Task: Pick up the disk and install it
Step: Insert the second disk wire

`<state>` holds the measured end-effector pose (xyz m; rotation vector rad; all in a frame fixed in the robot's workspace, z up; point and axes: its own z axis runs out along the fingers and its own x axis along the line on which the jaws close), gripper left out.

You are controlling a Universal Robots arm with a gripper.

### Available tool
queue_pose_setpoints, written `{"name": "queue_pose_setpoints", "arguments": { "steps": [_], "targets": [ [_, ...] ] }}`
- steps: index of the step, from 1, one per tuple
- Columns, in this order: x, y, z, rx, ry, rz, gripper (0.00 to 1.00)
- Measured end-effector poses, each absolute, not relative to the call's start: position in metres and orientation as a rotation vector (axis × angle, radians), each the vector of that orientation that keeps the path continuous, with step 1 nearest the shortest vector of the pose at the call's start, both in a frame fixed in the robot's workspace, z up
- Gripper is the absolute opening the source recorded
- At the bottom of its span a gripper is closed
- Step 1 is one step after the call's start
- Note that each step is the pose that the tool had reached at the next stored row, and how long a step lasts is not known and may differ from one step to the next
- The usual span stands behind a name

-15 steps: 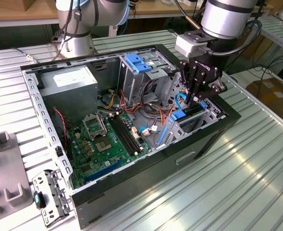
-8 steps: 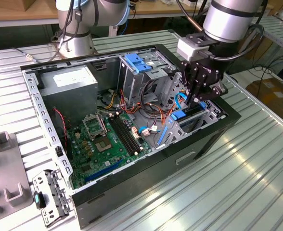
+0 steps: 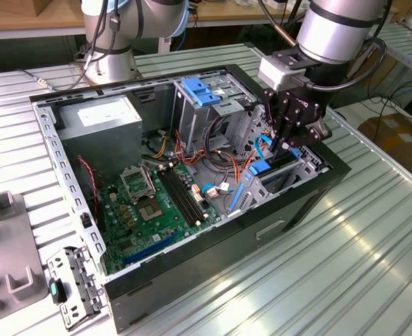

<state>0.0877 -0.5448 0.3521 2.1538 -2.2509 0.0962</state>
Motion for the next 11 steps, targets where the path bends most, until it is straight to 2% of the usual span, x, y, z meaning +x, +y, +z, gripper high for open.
{"name": "queue_pose_setpoints", "arguments": {
  "steps": [11],
  "targets": [
    [0.0892, -0.5448, 0.3479, 2.154, -2.251, 0.096, 0.16]
  ]
}}
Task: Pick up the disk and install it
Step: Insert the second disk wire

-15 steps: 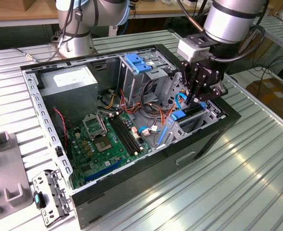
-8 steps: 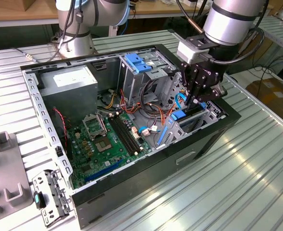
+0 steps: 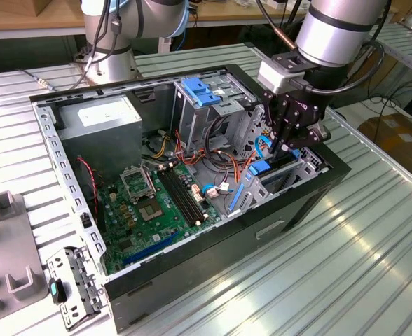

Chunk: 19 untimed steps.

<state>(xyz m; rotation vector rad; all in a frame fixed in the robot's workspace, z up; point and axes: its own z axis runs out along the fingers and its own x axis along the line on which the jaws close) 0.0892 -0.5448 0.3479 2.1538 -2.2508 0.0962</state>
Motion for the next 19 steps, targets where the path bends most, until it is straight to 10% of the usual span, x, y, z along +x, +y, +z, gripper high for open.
{"name": "queue_pose_setpoints", "arguments": {
  "steps": [19],
  "targets": [
    [0.0893, -0.5504, 0.3492, 2.17, -2.269, 0.058, 0.16]
  ]
}}
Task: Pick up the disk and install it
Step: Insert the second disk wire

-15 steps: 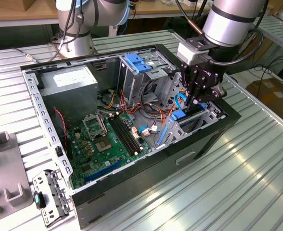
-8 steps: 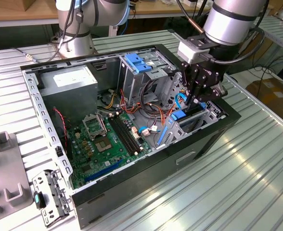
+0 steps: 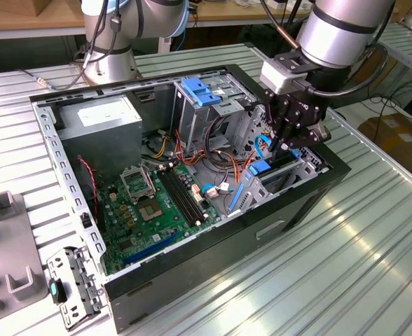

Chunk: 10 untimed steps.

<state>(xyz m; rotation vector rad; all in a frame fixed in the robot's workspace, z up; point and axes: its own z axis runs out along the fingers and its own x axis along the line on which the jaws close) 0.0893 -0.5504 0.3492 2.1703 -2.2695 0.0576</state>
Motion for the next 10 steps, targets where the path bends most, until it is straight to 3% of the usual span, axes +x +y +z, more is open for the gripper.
{"name": "queue_pose_setpoints", "arguments": {
  "steps": [10],
  "targets": [
    [0.0894, -0.5515, 0.3473, 2.173, -2.273, 0.051, 0.16]
  ]
}}
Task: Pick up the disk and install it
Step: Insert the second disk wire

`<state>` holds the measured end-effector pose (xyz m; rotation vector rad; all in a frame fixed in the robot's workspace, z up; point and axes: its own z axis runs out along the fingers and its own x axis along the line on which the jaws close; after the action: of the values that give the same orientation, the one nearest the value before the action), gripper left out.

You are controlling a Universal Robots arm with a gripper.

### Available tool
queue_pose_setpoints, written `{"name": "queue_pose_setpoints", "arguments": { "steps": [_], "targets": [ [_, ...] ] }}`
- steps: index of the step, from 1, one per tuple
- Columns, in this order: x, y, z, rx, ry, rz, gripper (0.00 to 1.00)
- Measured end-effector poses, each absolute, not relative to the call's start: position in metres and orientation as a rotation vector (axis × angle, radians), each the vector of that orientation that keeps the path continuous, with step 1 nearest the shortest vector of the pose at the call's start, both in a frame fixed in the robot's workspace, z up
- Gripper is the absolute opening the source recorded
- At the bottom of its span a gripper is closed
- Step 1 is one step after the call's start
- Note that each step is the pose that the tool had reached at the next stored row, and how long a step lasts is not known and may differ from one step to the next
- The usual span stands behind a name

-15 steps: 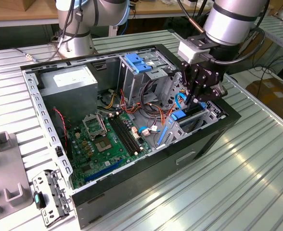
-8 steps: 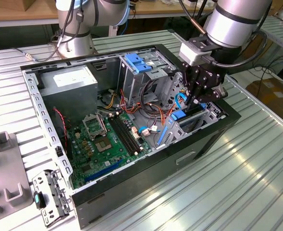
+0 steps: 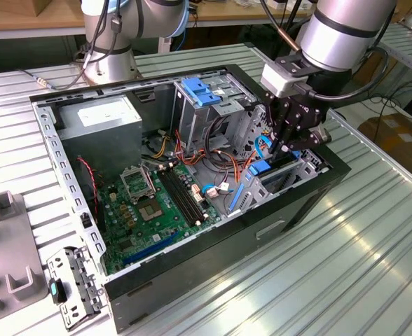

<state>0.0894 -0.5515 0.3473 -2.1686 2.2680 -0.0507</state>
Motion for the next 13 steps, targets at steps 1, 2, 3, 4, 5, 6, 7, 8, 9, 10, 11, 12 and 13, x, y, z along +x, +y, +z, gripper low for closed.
{"name": "queue_pose_setpoints", "arguments": {
  "steps": [1, 2, 3, 4, 5, 6, 7, 8, 9, 10, 11, 12, 13],
  "targets": [
    [0.0895, -0.5515, 0.3471, -2.169, 2.268, -0.051, 0.16],
    [0.0895, -0.5515, 0.3468, -2.169, 2.268, -0.051, 0.16],
    [0.0895, -0.5515, 0.3462, -2.169, 2.268, -0.051, 0.16],
    [0.0895, -0.5515, 0.3457, -2.169, 2.268, -0.051, 0.16],
    [0.0895, -0.5515, 0.345, -2.169, 2.268, -0.051, 0.16],
    [0.0895, -0.5515, 0.3434, -2.169, 2.268, -0.051, 0.16],
    [0.0895, -0.5515, 0.3419, -2.169, 2.268, -0.051, 0.16],
    [0.0895, -0.5516, 0.3418, -2.169, 2.268, -0.051, 0.16],
    [0.0895, -0.5516, 0.3415, -2.169, 2.268, -0.051, 0.16],
    [0.0895, -0.5517, 0.3415, -2.169, 2.268, -0.051, 0.16],
    [0.0895, -0.5517, 0.3415, -2.169, 2.268, -0.051, 0.16],
    [0.0895, -0.5517, 0.3415, -2.169, 2.268, -0.051, 0.16],
    [0.0895, -0.5517, 0.342, -2.169, 2.268, -0.051, 0.17]
  ]
}}
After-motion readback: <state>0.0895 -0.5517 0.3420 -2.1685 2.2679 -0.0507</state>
